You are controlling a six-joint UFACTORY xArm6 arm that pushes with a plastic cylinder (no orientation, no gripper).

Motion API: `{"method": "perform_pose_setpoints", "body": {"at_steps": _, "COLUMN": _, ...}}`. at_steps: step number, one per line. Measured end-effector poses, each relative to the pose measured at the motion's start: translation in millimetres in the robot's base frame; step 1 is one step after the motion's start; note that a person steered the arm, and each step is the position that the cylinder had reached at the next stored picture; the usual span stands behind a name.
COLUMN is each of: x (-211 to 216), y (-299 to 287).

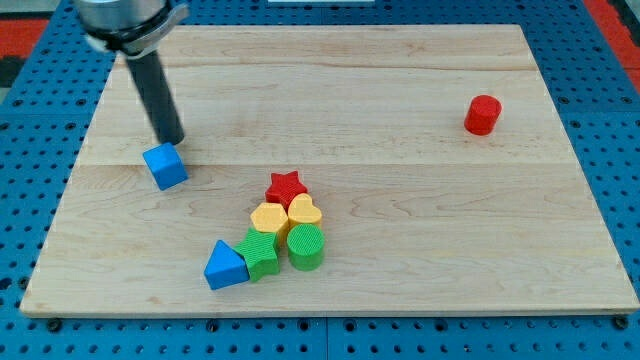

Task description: Move blue cube into the group of blocks

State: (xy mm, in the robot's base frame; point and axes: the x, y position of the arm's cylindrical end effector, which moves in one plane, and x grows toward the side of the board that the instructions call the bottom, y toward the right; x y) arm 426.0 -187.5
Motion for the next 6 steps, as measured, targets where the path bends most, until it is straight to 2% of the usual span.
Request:
{"method": "perform_pose_setpoints", "body": {"at_steps": 1, "x": 57, "y": 31}}
{"method": "perform_pose_setpoints", "body": {"at_steps": 2, "x": 58, "y": 22}}
{"method": "perform_pose_setpoints", "body": {"at_steps": 3, "x": 63, "y": -51}}
{"method": "perform_pose_setpoints", "body": {"at_steps": 4, "x": 94, "y": 2}}
{"method": "perform_pose_setpoints", "body": {"at_steps": 5, "x": 99, "y": 87}}
{"method": "perform_pose_setpoints", "body": {"at_steps": 6, "x": 97, "y": 22}}
